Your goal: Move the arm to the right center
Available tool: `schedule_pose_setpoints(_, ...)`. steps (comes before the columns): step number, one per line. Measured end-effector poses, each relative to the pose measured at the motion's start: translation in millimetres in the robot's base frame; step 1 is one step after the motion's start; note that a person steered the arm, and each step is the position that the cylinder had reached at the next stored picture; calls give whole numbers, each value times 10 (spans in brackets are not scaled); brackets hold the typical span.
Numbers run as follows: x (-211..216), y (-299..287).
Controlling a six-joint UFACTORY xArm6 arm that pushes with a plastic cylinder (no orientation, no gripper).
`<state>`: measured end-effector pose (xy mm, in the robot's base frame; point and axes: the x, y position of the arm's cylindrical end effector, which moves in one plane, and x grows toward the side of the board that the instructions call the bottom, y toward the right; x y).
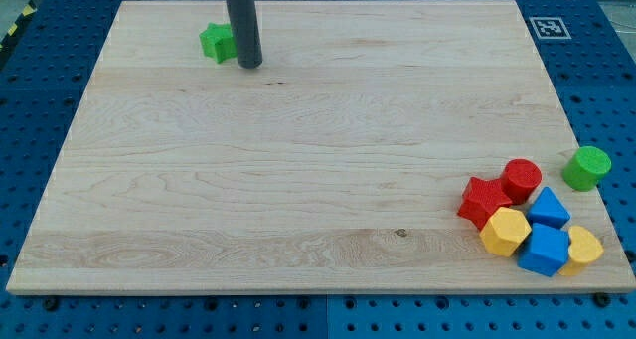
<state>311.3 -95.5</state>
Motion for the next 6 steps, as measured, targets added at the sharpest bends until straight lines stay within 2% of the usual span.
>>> schedule_pose_setpoints(2, -513, -555)
schedule_pose_setpoints(3, -475, -480)
schedule_pose_setpoints(4, -321, 54)
schedule_pose_setpoints(5, -221, 905)
schedule_pose_setpoints(6, 113, 1837)
